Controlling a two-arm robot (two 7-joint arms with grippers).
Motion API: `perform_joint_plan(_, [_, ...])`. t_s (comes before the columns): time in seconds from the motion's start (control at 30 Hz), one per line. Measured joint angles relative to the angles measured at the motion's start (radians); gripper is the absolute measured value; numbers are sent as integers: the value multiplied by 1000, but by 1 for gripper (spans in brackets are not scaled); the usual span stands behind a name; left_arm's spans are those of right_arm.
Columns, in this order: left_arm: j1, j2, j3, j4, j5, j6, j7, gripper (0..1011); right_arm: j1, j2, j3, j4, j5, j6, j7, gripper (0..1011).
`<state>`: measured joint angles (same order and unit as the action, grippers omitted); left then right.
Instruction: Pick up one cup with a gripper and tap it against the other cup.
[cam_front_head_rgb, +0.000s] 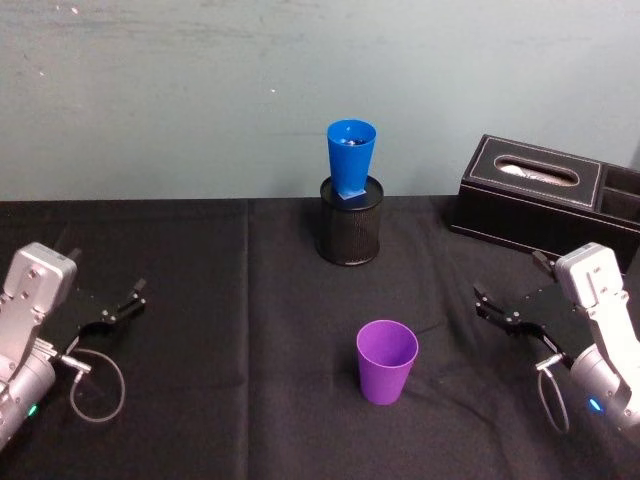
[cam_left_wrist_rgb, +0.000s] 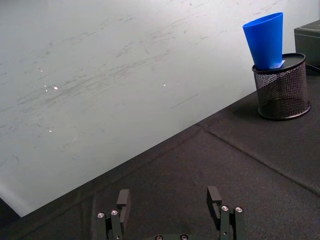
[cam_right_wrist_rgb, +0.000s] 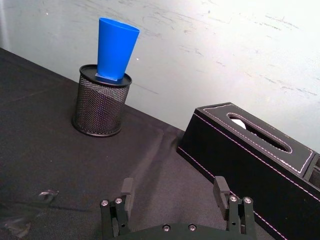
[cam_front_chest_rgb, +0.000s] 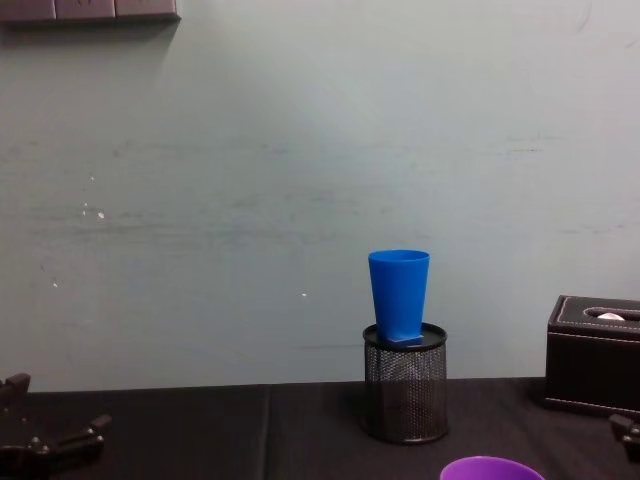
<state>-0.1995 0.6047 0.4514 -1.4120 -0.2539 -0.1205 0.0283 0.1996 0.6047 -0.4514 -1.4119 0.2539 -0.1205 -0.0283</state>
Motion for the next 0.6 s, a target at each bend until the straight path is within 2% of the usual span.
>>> perform_joint_plan(0.6, [0, 0, 0, 0, 0, 0, 0, 1000, 0, 0, 0, 0, 0, 0, 0, 1000])
